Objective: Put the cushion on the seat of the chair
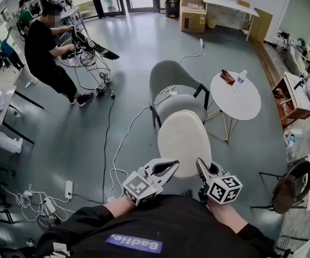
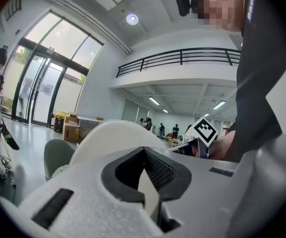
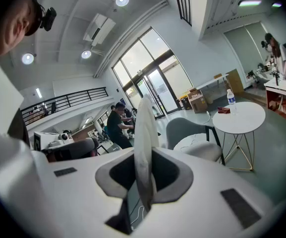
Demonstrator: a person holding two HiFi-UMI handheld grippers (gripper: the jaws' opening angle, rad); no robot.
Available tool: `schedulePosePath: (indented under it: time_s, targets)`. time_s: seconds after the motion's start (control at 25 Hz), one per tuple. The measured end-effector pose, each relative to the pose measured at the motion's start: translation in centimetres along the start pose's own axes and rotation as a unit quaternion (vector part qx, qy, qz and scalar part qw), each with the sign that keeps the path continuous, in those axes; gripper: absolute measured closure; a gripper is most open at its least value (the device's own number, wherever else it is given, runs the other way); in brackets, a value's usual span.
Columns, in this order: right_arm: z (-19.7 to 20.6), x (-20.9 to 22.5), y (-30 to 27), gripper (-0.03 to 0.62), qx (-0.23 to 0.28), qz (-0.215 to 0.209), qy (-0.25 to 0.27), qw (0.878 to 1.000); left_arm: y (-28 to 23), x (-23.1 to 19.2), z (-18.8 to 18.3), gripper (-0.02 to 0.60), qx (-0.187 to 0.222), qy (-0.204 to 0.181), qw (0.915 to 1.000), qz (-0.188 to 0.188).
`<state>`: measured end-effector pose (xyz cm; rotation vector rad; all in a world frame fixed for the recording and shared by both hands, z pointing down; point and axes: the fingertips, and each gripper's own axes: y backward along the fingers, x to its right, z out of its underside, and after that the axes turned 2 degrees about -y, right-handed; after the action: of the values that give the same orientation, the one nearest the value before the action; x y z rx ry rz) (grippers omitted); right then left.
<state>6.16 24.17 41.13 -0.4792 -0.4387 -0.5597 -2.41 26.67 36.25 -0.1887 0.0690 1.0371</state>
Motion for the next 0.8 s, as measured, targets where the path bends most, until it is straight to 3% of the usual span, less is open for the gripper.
schedulePosePath:
  time_s: [0.8]
  targets:
    - [-0.6, 2.7, -0.9, 0.526, -0.028, -0.032, -0.007, 0.999, -2.4, -0.8, 0.2, 0.566, -0.003, 0.009, 0.9992, -0.038]
